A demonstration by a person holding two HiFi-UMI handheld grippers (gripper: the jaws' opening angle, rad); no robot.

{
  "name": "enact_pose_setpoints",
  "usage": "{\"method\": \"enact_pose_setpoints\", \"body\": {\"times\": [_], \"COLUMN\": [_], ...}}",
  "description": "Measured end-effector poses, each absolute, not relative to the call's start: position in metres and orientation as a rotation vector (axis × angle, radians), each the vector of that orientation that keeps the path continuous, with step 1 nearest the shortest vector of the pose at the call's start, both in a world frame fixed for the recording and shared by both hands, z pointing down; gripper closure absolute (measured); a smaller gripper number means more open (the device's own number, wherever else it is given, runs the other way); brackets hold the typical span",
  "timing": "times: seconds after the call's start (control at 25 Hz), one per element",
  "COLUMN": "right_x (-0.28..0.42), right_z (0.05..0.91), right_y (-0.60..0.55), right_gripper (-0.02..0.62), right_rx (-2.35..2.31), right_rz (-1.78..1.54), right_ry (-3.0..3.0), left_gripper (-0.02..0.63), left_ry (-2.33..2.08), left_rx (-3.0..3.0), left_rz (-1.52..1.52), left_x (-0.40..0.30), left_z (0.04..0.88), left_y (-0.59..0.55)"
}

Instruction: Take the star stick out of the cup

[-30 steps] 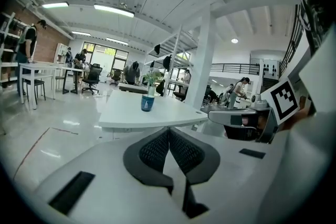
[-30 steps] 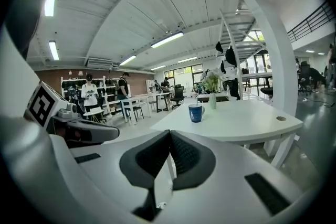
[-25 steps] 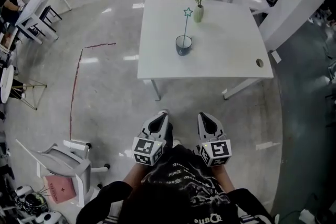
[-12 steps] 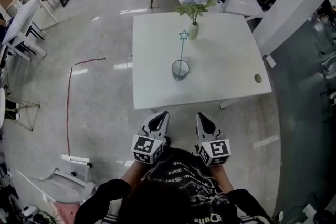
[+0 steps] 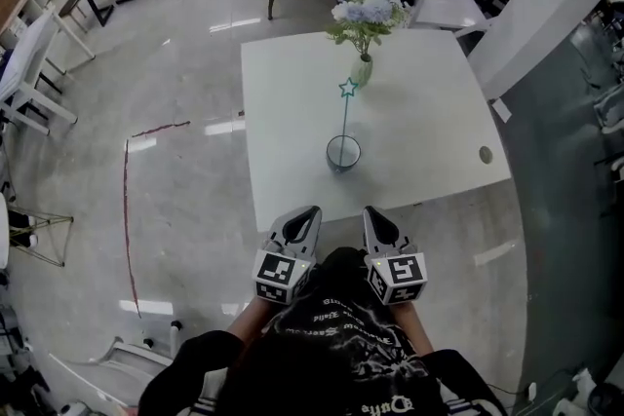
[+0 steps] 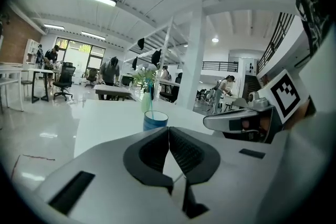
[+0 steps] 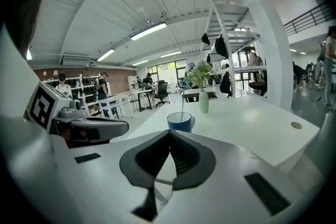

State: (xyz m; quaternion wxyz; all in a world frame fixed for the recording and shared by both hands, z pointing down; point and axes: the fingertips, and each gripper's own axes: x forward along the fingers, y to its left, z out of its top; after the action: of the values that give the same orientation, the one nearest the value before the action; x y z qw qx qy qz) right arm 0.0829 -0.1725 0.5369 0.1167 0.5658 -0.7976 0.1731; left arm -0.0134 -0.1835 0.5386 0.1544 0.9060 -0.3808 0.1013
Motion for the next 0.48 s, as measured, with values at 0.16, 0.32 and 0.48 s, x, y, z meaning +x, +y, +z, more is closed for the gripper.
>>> {"method": "enact_pose_setpoints", "body": {"times": [0.16, 0.32, 0.48], "right_x": [0.085, 0.087, 0.089], "right_z": [0.540, 0.540, 0.530], "right_y": [-0.190, -0.210, -0.228], "right_gripper": [0.586, 0.586, 0.586], "right_rx": [1.631, 1.575, 1.509], "right_rz": [0.515, 0.524, 0.556], "right_ry": [-2.356, -2.380, -2.447], "left_gripper": [0.584, 0.584, 0.584], "left_ry": [-1.137, -1.207, -1.245], "left_rx": [2.566, 2.520, 2.483], "left_rz": [0.283, 0.283, 0.290], "left_x": [-0.020, -0.021, -0.019], "left_z": [0.544, 0.540, 0.535], "left_y": [-0.204, -0.222, -0.232]}}
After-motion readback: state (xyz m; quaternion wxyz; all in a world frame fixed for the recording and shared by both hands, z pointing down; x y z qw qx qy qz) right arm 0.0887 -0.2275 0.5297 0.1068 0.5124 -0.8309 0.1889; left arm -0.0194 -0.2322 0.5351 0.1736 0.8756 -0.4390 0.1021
